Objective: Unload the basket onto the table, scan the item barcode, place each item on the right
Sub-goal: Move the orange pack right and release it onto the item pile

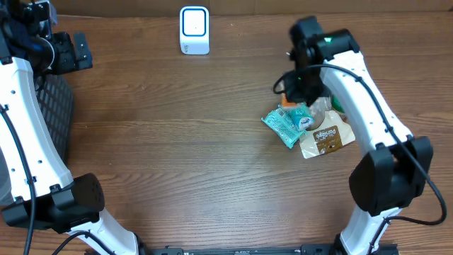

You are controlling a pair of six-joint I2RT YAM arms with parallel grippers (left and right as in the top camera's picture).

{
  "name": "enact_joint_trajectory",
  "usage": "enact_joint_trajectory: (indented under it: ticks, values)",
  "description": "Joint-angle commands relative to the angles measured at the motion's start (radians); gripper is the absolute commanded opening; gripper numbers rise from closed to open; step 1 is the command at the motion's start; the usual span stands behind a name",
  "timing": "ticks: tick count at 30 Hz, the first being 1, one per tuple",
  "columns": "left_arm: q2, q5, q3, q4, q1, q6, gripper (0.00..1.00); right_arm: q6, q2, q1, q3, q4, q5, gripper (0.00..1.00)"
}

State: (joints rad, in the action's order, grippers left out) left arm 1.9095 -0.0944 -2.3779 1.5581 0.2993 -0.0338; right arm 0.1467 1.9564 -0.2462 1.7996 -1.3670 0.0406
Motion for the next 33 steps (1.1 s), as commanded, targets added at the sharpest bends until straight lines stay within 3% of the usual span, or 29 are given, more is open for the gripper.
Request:
enact_joint_trajectory:
  ticks: [1,4,7,10,17,23,31,33]
  values:
    - [-0.016,-0.007,-0.019,0.001,-0.002,-0.015,1.00,0.032,-0.007,0.078,-0.089,0.053,-0.026,0.04]
    - [-0.016,-0.007,-0.019,0.001,-0.002,-0.015,0.99,0.032,-0.007,0.125,-0.139,0.097,-0.040,0.05]
    - [-0.016,-0.007,-0.019,0.001,-0.002,-0.015,1.00,0.031,-0.007,0.149,-0.153,0.110,-0.043,0.19]
    - [-0.016,-0.007,-0.019,0.001,-0.002,-0.015,1.00,0.020,-0.008,0.156,-0.153,0.111,-0.043,0.40]
    - [-0.016,-0.007,-0.019,0.001,-0.002,-0.015,1.00,0.005,-0.031,0.156,-0.086,0.054,-0.044,0.48]
    - [-0.016,-0.007,-0.019,0.001,-0.002,-0.015,0.99,0.002,-0.155,0.132,-0.004,-0.006,-0.082,0.52]
    - [-0.016,-0.007,-0.019,0.001,-0.002,-0.015,1.00,0.003,-0.434,0.127,0.003,-0.078,-0.175,0.83]
    - [-0.016,-0.007,-0.019,0.001,-0.002,-0.015,0.99,0.007,-0.505,0.127,0.003,-0.106,-0.193,1.00]
